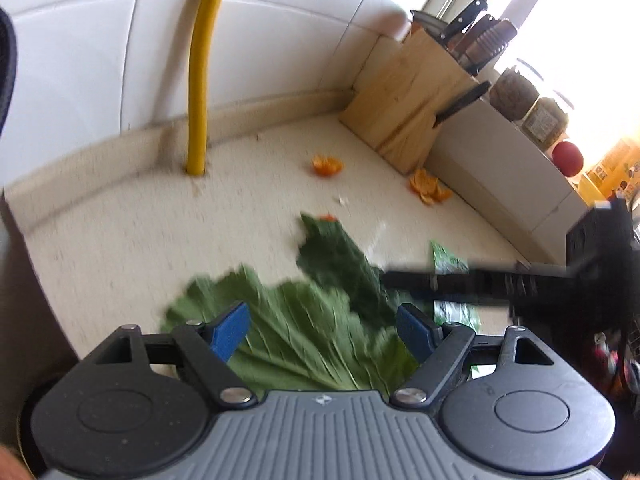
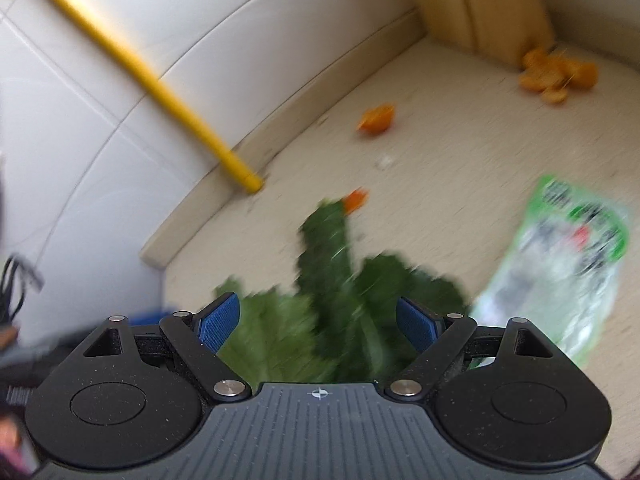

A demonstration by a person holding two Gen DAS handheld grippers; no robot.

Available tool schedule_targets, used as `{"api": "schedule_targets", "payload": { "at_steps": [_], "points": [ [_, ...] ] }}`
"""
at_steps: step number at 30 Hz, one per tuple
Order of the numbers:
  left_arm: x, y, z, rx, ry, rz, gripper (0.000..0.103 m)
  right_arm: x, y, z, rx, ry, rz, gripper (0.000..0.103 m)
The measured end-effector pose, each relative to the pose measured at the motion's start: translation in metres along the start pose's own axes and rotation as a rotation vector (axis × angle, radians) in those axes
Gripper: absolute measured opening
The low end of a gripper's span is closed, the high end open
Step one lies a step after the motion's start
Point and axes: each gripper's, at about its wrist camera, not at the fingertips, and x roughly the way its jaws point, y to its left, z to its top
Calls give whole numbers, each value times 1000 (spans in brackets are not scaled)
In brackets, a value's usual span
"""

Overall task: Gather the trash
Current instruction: 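Move both open grippers back up over the counter toward the leafy greens, then lower the left gripper onto a small orange peel piece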

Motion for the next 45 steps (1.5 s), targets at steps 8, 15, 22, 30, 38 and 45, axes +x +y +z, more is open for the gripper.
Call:
{"api": "schedule_targets", "payload": {
  "at_steps": [8, 15, 22, 30, 38, 45],
  "points": [
    [27, -3, 57, 144, -73, 9, 79, 10, 25, -24, -71, 174, 191, 91],
    [108, -26, 78, 448, 7, 83, 80, -1, 31, -38, -95, 218, 215, 91],
    [149, -41, 57, 684, 67, 98, 71, -53, 8, -18, -9, 43, 170, 92],
    [166, -31, 70, 779, -33, 154, 72, -89, -36, 8, 63, -142, 18, 95],
    [148, -31, 79, 776, -17, 145, 65, -85, -64, 8, 103, -147, -50, 95],
    [141, -30, 55, 773, 44, 105, 65, -75, -65, 12, 78, -145, -86, 95]
  ]
}}
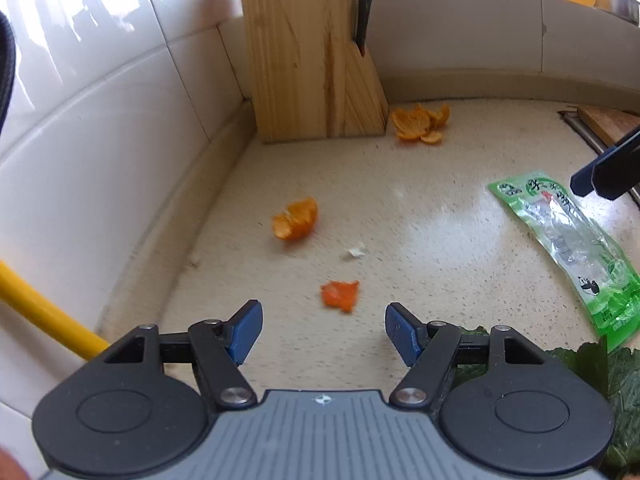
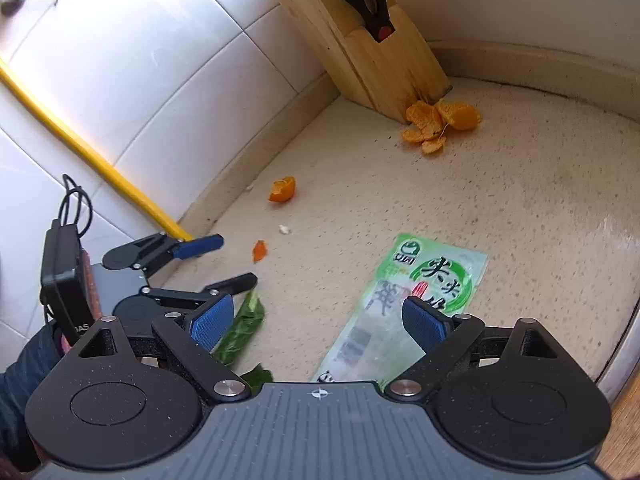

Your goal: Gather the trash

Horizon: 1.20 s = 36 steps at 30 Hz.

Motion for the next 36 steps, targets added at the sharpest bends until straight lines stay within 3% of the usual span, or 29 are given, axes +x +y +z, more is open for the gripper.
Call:
{"api": "schedule_targets", "payload": {
  "at_steps": [7, 9, 11, 16, 18, 21, 27, 32, 36],
  "points": [
    [21, 7, 10, -104, -28, -68, 60, 1, -2, 14, -67, -44, -98, 94],
    [22, 15, 8, -152, -22, -105, 44, 0, -7, 18, -67, -58, -126, 94],
    [17, 22, 2, -203, -9, -120, 37, -2, -12, 20, -50, -67, -123, 94],
    [18, 20, 1, -209, -32, -118, 31, 8, -23, 19, -3, -58, -142, 93],
    [21, 18, 5, -220, -32, -123, 16, 9, -23, 18, 6, -53, -136, 92],
    [17, 8, 4, -191, -22, -94, 10, 5, -21, 19, -22, -71, -154, 91],
    [16, 12, 6, -232, -28, -68, 8, 1, -26, 27, 4, -116, -167, 88],
    [25, 23, 35, -262, -131, -36, 8, 5, -29, 35, 23, -123, -175, 87],
    [51, 27, 53, -253, -128, -16, 8, 4, -33, 40, 33, -143, -180, 87]
  ]
}}
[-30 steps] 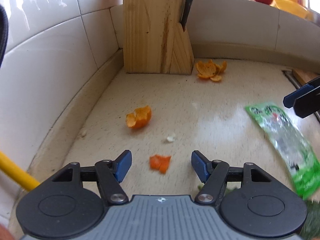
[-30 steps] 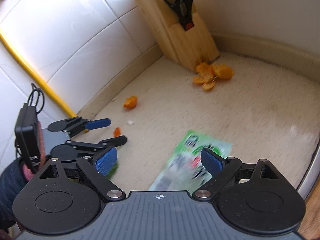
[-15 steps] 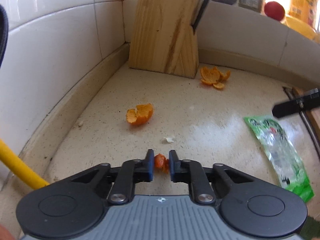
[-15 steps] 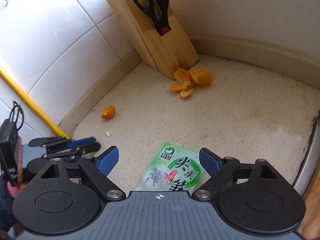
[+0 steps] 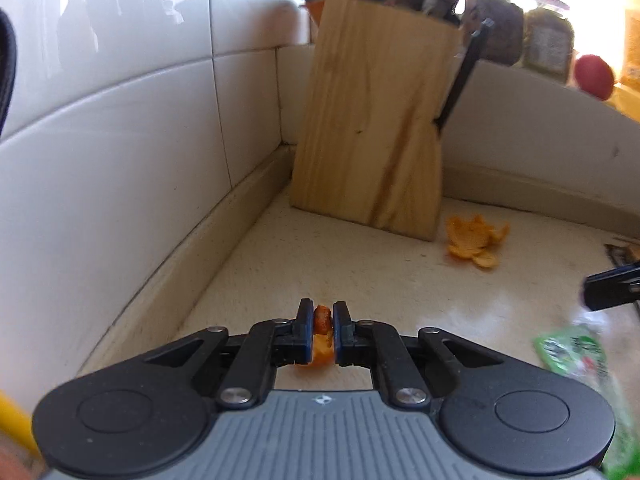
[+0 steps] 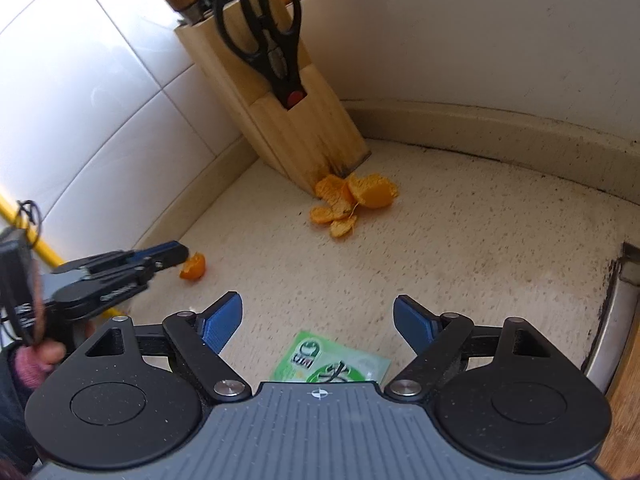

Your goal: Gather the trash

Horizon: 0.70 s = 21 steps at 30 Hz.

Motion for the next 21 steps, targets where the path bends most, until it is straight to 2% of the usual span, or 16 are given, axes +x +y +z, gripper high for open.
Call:
{"api": "schedule_targets", "payload": {
  "at_steps": [4, 9, 13, 16, 18, 21],
  "points": [
    [17, -1, -1, 8, 37, 5, 8, 0, -4, 3, 10, -8, -1, 87],
    [8, -7, -1, 40, 26, 12, 10, 4, -6, 3, 15, 0, -3, 87],
    [0, -8, -1, 53, 28, 2, 16, 7, -5, 2, 14, 5, -2, 88],
    [-5, -7, -1, 55, 28, -4, 29, 6, -5, 3, 8, 2, -1, 88],
    [-8, -9, -2, 59, 20, -9, 41, 6, -5, 4, 9, 0, -3, 88],
    [-7, -14, -3, 91, 13, -13, 47, 8, -6, 7, 8, -3, -7, 89]
  ]
}}
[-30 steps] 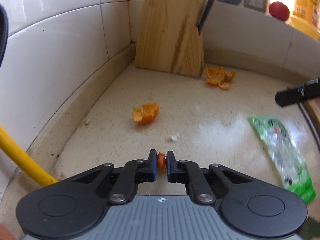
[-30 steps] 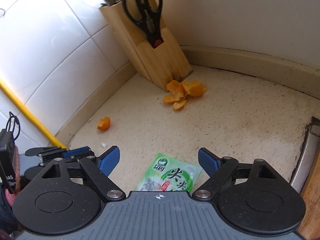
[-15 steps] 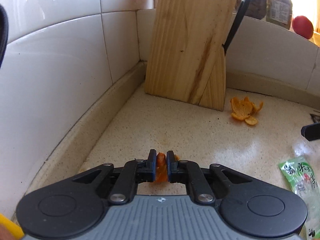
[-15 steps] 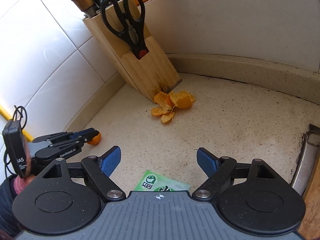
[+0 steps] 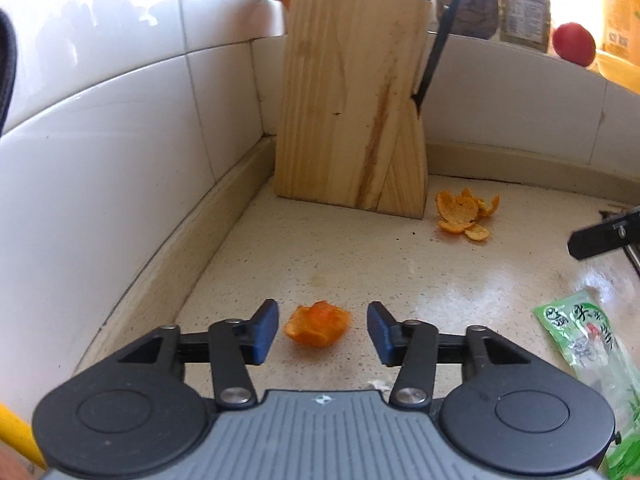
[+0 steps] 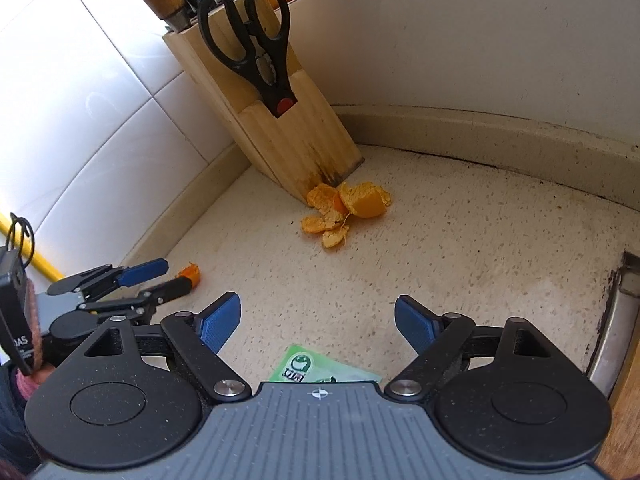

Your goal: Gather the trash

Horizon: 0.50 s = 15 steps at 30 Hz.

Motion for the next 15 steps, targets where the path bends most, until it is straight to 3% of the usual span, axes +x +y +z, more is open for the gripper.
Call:
{"api": "schedule_targets", "payload": {
  "at_steps": [15],
  "points": [
    [24, -4, -4, -35, 13, -4, 48, 57, -1, 48, -173, -40, -112, 93]
  ]
}}
